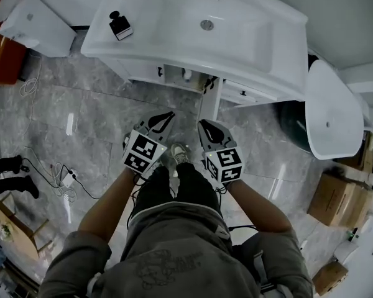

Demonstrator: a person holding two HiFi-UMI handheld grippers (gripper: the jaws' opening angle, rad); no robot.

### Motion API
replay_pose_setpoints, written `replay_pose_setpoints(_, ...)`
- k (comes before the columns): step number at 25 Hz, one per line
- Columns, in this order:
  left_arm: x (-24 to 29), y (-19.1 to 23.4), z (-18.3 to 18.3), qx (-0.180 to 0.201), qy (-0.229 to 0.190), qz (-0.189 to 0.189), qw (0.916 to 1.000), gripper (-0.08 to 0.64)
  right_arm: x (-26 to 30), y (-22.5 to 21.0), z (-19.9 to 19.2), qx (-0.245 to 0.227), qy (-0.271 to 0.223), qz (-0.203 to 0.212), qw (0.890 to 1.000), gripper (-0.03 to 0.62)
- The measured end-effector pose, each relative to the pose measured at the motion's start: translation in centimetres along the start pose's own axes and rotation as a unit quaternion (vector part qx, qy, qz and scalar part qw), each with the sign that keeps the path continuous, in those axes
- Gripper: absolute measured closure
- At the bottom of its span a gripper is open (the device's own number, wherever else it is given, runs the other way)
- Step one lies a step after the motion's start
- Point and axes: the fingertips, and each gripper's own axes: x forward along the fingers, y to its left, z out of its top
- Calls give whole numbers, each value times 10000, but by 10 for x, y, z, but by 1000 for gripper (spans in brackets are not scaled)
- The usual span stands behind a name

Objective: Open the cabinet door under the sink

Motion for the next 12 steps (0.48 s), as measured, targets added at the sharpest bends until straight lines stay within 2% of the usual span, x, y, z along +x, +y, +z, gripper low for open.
replay_pose_setpoints(6,-44,25,52,151,-489,400,9979,531,-17,24,88,-211,-582,84,9980,551)
replay_pose_setpoints(12,-94,45,114,174,-1173,779,9899,531,-38,43,169,-550,-1126,12,9921,551)
